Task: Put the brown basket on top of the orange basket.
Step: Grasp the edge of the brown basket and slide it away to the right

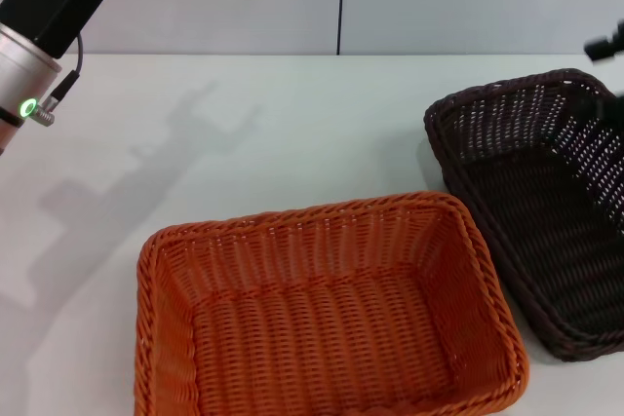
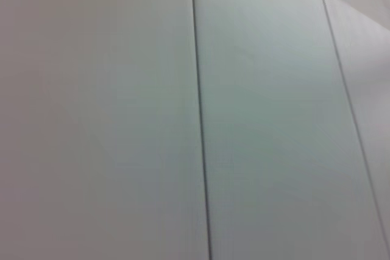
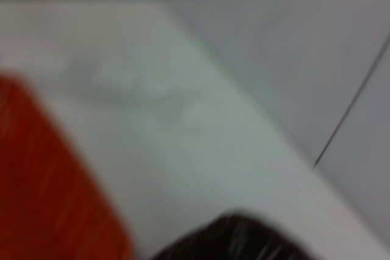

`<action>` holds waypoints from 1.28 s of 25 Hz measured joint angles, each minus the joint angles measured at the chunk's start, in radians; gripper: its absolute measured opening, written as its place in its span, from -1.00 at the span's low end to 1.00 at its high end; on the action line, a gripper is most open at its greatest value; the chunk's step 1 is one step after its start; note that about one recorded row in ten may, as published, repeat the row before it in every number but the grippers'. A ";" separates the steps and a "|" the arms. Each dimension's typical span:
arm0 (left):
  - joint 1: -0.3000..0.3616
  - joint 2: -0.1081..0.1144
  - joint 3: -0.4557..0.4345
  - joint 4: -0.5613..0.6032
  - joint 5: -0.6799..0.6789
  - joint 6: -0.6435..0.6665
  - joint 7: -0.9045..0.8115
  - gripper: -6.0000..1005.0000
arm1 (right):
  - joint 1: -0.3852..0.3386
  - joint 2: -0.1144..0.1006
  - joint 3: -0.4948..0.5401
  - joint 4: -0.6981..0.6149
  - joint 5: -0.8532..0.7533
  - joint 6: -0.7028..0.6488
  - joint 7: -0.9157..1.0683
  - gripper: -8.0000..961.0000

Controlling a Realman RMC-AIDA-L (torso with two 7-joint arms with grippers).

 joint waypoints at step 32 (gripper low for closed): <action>-0.085 0.008 -0.063 -0.036 -0.183 -0.116 0.194 0.67 | 0.044 -0.021 -0.571 0.155 0.036 0.192 0.049 0.53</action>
